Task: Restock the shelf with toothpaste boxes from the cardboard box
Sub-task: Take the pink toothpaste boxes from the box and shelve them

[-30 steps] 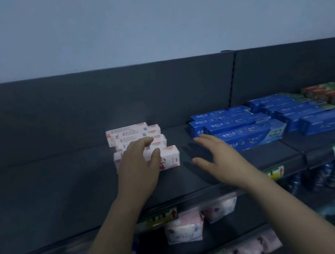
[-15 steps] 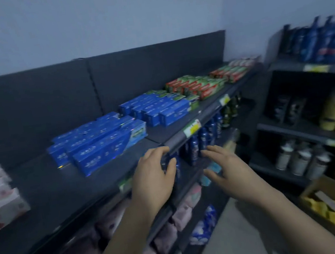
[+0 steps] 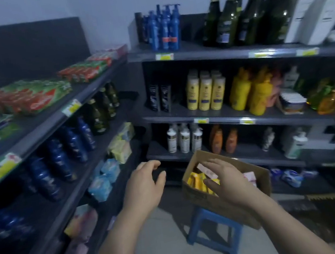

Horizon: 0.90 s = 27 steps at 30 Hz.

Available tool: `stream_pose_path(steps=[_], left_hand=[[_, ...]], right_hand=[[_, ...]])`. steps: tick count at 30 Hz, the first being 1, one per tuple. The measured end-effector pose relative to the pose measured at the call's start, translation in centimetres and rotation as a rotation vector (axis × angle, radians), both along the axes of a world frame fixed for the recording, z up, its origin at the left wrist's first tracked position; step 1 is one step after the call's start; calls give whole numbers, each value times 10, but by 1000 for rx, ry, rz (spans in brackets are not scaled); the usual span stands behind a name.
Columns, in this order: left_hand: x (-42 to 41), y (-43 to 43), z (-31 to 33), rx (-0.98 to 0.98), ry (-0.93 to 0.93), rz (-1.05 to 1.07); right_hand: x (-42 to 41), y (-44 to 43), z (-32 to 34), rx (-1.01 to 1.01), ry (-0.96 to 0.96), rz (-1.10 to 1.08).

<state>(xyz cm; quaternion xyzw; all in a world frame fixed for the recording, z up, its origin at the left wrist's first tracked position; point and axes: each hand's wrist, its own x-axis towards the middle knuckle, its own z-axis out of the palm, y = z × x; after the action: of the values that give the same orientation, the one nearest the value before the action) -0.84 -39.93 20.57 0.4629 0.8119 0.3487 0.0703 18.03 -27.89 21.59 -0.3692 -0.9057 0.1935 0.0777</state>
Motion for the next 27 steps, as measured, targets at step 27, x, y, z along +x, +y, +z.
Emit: stream_pose_path(steps=[27], left_hand=[[-59,391,-208,-553,-432,-211]], right_hand=[[3,286,-170,-462,-56,-626]])
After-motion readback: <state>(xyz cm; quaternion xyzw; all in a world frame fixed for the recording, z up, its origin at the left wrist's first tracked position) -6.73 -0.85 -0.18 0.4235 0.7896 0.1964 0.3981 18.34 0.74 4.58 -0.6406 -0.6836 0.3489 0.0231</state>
